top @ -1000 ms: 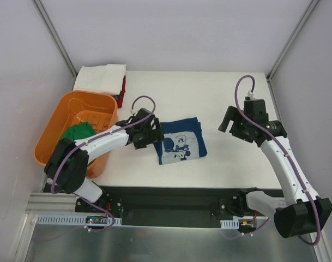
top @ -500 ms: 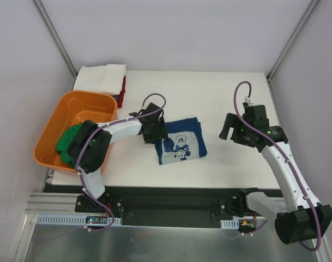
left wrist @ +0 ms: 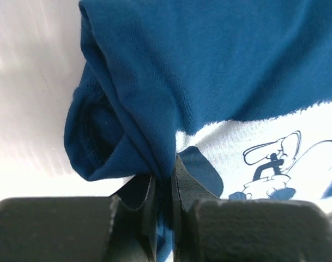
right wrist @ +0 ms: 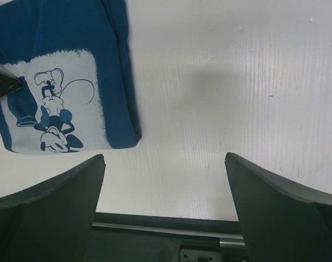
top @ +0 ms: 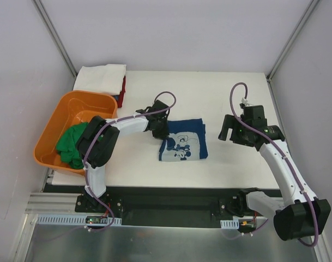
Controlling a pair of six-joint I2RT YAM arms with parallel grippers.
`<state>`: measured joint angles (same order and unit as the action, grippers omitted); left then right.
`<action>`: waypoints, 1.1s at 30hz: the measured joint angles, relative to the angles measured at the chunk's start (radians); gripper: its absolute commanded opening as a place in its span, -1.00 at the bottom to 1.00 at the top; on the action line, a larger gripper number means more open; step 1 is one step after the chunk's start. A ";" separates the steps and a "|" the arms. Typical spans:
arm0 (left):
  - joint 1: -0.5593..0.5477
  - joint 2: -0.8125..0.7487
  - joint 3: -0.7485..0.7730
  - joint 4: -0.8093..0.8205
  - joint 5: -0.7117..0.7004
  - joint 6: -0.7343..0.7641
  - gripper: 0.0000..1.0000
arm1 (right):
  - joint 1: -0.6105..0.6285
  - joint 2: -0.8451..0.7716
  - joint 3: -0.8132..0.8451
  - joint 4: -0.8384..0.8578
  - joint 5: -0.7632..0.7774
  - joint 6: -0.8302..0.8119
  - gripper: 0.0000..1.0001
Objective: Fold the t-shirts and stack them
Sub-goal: Put the neatly folded tshirt into the corner of the board with the left arm
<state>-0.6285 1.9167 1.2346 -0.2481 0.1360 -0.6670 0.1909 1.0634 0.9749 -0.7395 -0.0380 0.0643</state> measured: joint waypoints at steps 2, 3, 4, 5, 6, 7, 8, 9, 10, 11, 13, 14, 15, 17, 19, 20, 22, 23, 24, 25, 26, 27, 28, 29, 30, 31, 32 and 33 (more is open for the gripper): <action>-0.002 -0.001 0.015 -0.015 -0.040 0.066 -1.00 | -0.001 0.000 -0.010 0.002 0.001 -0.002 0.93; -0.003 -0.002 0.024 -0.026 -0.055 0.101 -1.00 | -0.001 -0.003 -0.015 0.003 0.003 -0.002 0.93; -0.003 -0.002 0.041 -0.048 -0.084 0.159 -1.00 | -0.002 -0.008 -0.022 0.005 0.006 -0.002 0.93; 0.000 -0.003 0.052 -0.061 -0.103 0.197 -1.00 | -0.002 -0.014 -0.026 0.005 0.008 -0.002 0.93; 0.003 -0.005 0.067 -0.077 -0.125 0.248 -1.00 | -0.002 -0.024 -0.032 0.007 0.010 -0.002 0.93; 0.011 -0.008 0.084 -0.095 -0.149 0.303 -1.00 | -0.002 -0.035 -0.035 0.008 0.016 -0.002 0.93; 0.018 -0.010 0.096 -0.105 -0.165 0.340 -1.00 | -0.002 -0.043 -0.038 0.009 0.023 -0.002 0.93; 0.046 -0.021 0.135 -0.132 -0.220 0.462 -1.00 | -0.002 -0.063 -0.040 0.010 0.042 -0.002 0.93; 0.048 -0.022 0.137 -0.133 -0.224 0.470 -1.00 | -0.002 -0.064 -0.040 0.010 0.043 -0.002 0.93; 0.061 -0.026 0.150 -0.143 -0.249 0.507 -1.00 | -0.002 -0.067 -0.040 0.010 0.050 -0.002 0.93; 0.090 -0.026 0.201 -0.176 -0.300 0.609 -1.00 | -0.003 -0.069 -0.040 0.010 0.064 -0.001 0.93; 0.109 -0.026 0.235 -0.191 -0.325 0.657 -1.00 | -0.003 -0.069 -0.040 0.010 0.069 -0.001 0.93; 0.126 -0.026 0.261 -0.200 -0.339 0.692 -1.00 | -0.003 -0.069 -0.040 0.010 0.073 0.000 0.93; 0.169 -0.025 0.332 -0.214 -0.374 0.762 -1.00 | -0.003 -0.069 -0.040 0.010 0.075 -0.001 0.93; 0.213 -0.021 0.409 -0.219 -0.394 0.822 -1.00 | -0.003 -0.069 -0.040 0.010 0.075 -0.001 0.93; 0.228 -0.019 0.439 -0.222 -0.404 0.843 -1.00 | -0.003 -0.069 -0.040 0.010 0.076 -0.001 0.93; 0.268 -0.006 0.525 -0.229 -0.417 0.901 -1.00 | -0.003 -0.069 -0.040 0.010 0.076 -0.001 0.93; 0.285 0.003 0.562 -0.230 -0.426 0.925 -1.00 | -0.003 -0.069 -0.040 0.010 0.077 -0.001 0.93; 0.296 0.011 0.589 -0.231 -0.433 0.945 -1.00 | -0.003 -0.069 -0.040 0.010 0.079 -0.001 0.93; 0.309 0.022 0.621 -0.231 -0.434 0.966 -1.00 | -0.003 -0.069 -0.040 0.010 0.080 -0.001 0.93; 0.319 0.035 0.653 -0.235 -0.435 0.982 -1.00 | -0.003 -0.069 -0.040 0.010 0.080 -0.001 0.93; 0.330 0.050 0.688 -0.238 -0.435 0.999 -1.00 | -0.003 -0.068 -0.040 0.011 0.082 -0.001 0.93; 0.340 0.065 0.718 -0.238 -0.435 1.010 -1.00 | -0.003 -0.066 -0.040 0.011 0.084 -0.001 0.93; 0.350 0.083 0.752 -0.242 -0.434 1.021 -1.00 | -0.003 -0.063 -0.040 0.012 0.085 -0.001 0.93; 0.359 0.100 0.784 -0.246 -0.434 1.028 -1.00 | -0.003 -0.058 -0.040 0.013 0.087 -0.001 0.93; 0.370 0.117 0.815 -0.248 -0.433 1.035 -1.00 | -0.003 -0.050 -0.040 0.016 0.088 -0.001 0.93; 0.381 0.134 0.846 -0.255 -0.428 1.043 -1.00 | -0.003 -0.041 -0.040 0.018 0.091 -0.001 0.93; 0.391 0.150 0.876 -0.260 -0.424 1.051 -1.00 | -0.003 -0.031 -0.040 0.019 0.093 -0.001 0.93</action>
<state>-0.2375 2.0663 2.1109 -0.5083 -0.2878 0.3836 0.1883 1.0321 0.9344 -0.7208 0.0551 0.0635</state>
